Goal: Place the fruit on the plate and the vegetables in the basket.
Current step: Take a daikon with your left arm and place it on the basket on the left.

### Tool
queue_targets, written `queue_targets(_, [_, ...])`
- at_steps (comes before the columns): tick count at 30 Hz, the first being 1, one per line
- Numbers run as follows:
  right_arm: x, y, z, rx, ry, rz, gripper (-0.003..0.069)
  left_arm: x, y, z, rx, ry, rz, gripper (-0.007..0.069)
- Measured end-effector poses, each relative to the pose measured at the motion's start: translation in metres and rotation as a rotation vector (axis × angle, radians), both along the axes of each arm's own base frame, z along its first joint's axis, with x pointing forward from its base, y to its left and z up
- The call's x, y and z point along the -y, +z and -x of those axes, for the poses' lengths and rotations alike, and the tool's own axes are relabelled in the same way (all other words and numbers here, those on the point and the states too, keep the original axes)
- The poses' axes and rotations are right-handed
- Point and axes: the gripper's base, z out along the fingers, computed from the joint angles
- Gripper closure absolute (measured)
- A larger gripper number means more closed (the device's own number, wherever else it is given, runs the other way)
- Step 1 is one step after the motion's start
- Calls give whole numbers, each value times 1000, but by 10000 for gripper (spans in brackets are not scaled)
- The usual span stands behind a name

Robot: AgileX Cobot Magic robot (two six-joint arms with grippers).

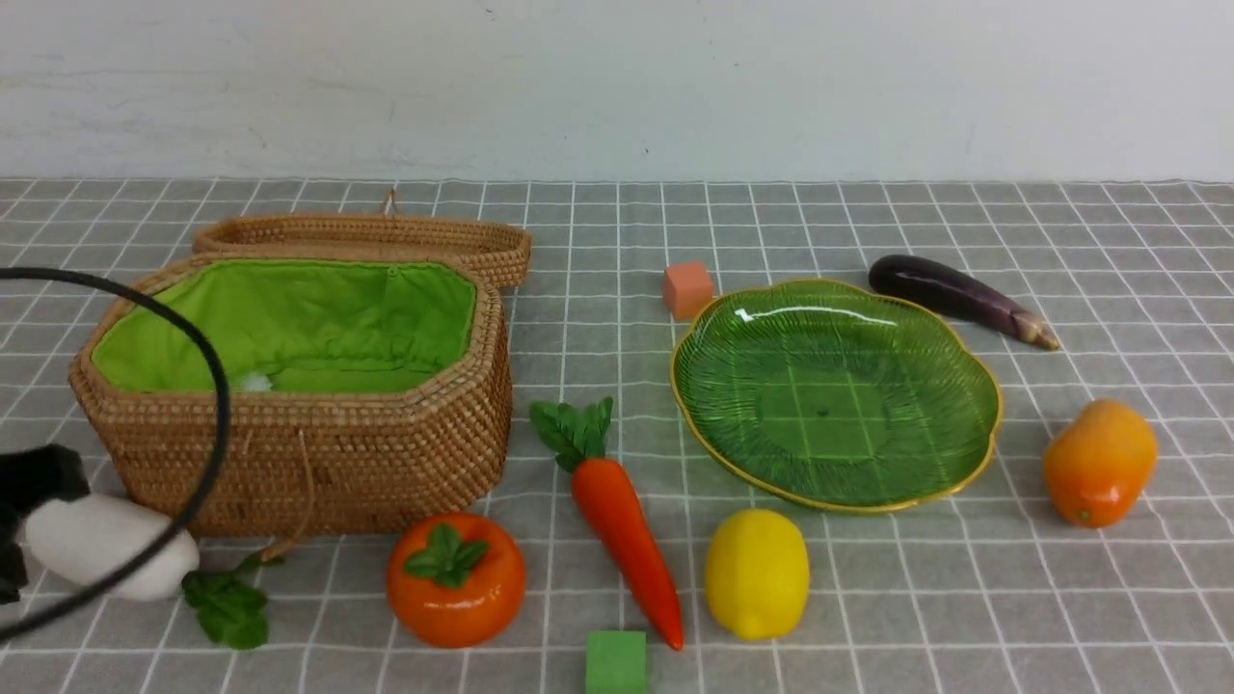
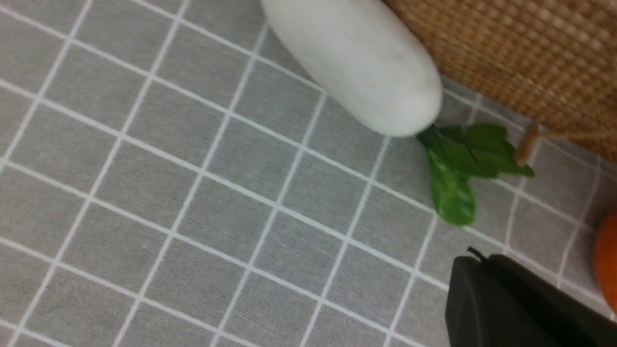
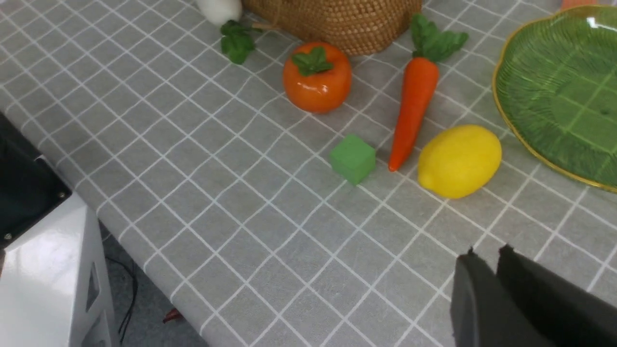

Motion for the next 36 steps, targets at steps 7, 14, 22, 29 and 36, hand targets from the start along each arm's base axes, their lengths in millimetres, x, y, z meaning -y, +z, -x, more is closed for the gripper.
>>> queue_targets(7, [-1, 0, 2, 15, 39, 13, 582, -49, -33, -30, -5, 196, 242, 637])
queue_targets(14, [-3, 4, 2, 37, 50, -21, 578, -81, -67, -53, 31, 289, 389, 476])
queue_targets(22, [-6, 9, 3, 50, 69, -70, 574, -93, -90, -72, 85, 305, 372, 161])
queue_targets(29, [-6, 10, 3, 57, 65, -81, 575, -99, -111, -83, 83, 332, 395, 70])
queue_targets(36, [-6, 10, 3, 58, 65, -81, 573, -104, -131, -87, 52, 336, 376, 66])
